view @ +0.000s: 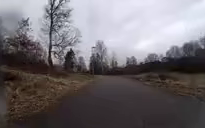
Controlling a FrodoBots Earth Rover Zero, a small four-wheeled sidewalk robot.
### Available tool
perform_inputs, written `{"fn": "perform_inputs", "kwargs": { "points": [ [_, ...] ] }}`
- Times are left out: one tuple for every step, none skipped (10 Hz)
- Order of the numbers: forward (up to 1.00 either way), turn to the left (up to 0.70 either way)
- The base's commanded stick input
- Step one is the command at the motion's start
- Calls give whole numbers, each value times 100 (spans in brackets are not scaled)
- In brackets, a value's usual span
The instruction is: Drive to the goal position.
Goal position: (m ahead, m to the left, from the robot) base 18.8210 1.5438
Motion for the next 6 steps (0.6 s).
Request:
{"fn": "perform_inputs", "kwargs": {
  "points": [
    [70, 0],
    [70, 0],
    [70, 0],
    [70, 0],
    [70, 0],
    [70, 0]
  ]
}}
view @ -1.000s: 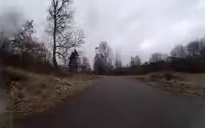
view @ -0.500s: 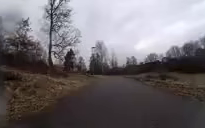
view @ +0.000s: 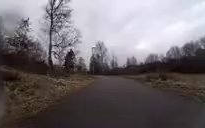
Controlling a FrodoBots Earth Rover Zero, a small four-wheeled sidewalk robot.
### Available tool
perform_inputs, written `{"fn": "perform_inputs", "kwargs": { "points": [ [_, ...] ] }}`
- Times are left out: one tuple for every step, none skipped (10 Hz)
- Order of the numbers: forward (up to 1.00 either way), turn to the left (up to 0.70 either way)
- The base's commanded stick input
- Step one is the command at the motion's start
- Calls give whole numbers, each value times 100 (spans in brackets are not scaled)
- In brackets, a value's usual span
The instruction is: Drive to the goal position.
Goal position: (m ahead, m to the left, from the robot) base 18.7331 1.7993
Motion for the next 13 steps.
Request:
{"fn": "perform_inputs", "kwargs": {
  "points": [
    [70, 0],
    [70, 0],
    [70, 0],
    [70, 0],
    [70, 0],
    [70, 0],
    [70, 0],
    [70, 0],
    [70, 0],
    [70, 0],
    [70, 0],
    [70, 0],
    [70, 0]
  ]
}}
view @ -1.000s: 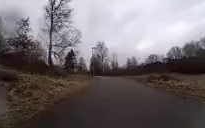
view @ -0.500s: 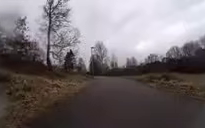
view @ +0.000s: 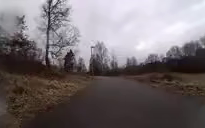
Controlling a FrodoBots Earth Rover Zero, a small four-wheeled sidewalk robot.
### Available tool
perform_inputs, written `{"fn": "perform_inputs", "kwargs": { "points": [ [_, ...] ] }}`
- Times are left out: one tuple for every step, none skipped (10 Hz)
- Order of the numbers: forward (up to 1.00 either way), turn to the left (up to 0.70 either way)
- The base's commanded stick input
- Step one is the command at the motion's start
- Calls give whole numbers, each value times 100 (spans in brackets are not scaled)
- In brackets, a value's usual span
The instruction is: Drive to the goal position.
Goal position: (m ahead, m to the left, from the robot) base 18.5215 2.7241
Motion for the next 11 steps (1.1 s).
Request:
{"fn": "perform_inputs", "kwargs": {
  "points": [
    [70, 5],
    [70, 19],
    [70, 31],
    [70, 29],
    [70, 5],
    [70, 0],
    [70, 0],
    [70, 0],
    [70, 0],
    [70, 0],
    [70, 0]
  ]
}}
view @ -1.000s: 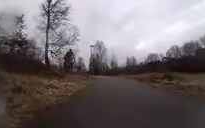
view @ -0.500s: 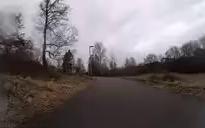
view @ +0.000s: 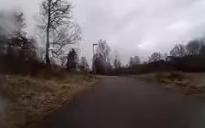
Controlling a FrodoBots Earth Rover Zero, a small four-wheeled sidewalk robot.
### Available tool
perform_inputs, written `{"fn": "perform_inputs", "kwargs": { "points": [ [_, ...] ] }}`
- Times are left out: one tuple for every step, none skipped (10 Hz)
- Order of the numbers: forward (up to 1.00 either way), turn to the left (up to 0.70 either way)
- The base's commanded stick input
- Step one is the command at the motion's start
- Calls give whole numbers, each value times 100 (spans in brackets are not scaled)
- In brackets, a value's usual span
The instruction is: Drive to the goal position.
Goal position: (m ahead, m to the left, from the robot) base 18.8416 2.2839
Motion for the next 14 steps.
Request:
{"fn": "perform_inputs", "kwargs": {
  "points": [
    [70, 0],
    [70, 0],
    [70, 0],
    [70, 0],
    [70, 0],
    [70, 0],
    [70, 0],
    [70, 0],
    [70, 0],
    [70, 0],
    [70, 0],
    [70, 0],
    [70, 0],
    [70, 0]
  ]
}}
